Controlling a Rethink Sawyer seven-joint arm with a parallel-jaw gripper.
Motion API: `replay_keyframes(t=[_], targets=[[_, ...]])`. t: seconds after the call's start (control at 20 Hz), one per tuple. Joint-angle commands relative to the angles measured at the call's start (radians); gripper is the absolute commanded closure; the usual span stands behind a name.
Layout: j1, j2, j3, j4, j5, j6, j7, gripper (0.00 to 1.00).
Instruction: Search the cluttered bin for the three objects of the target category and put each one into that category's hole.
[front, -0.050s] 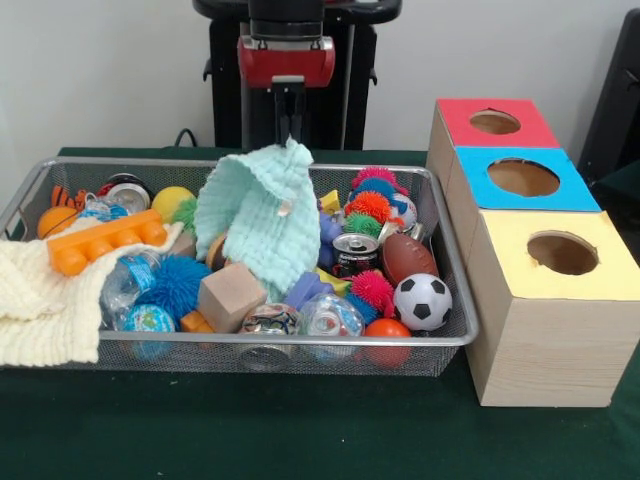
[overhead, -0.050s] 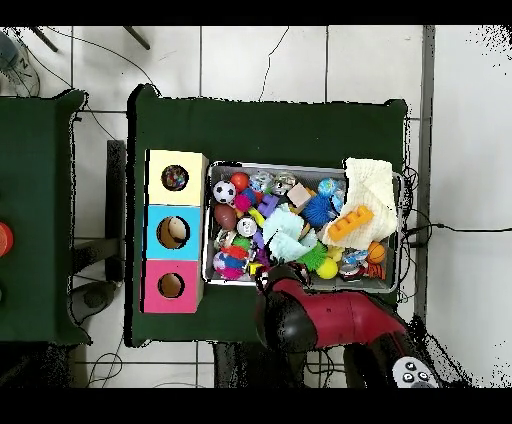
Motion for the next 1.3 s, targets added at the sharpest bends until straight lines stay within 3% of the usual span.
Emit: replay_keyframes(t=[0.05,0.5,0.75,0.9,1.3], targets=[[-0.057,-0.125,0.098,0.17,0.097,0.025,0.154,1.0],[-0.101,-0.199,0.107,0.259,0.152,-0.003,0.162,1.0],[-0.186,-0.334,0.197,0.349,0.24,0.063,0.102,1.0],[-0.199,-0.379,0.196,0.387,0.255,0.069,0.08,1.0],[-0.209,-0.361,0.181,0.399,0.24,0.025,0.096,1.0]])
